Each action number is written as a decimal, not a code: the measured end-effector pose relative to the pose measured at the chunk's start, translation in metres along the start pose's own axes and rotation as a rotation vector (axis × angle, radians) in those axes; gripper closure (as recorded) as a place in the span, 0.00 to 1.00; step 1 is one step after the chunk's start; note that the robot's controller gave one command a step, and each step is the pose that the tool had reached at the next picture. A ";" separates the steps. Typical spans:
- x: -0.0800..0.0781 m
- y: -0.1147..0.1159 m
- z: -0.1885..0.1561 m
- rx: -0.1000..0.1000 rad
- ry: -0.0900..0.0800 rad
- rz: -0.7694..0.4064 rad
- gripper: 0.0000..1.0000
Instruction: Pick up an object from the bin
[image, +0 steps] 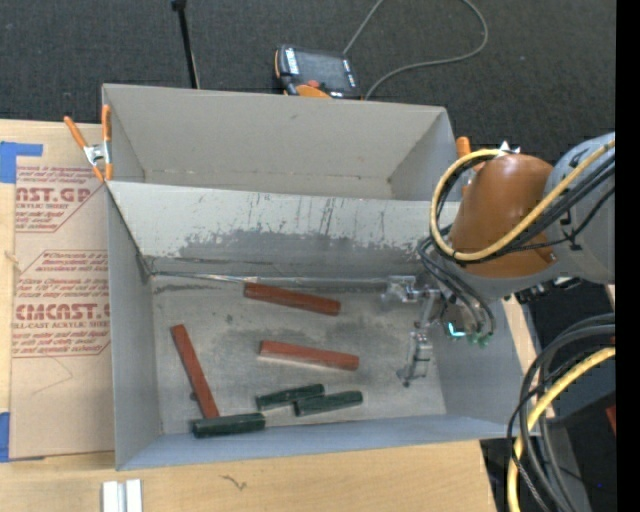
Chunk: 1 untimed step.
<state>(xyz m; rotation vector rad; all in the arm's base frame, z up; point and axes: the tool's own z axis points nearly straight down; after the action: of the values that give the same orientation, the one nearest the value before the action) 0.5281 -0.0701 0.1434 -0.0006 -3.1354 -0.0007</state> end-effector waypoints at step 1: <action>0.015 0.045 0.076 -0.002 0.001 -0.059 0.00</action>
Offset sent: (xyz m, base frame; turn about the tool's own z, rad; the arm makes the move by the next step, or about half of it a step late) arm -0.0129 0.0418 -0.0716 -0.0551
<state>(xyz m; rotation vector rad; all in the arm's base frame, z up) 0.5128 -0.0252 0.0674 0.0923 -3.1326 -0.0037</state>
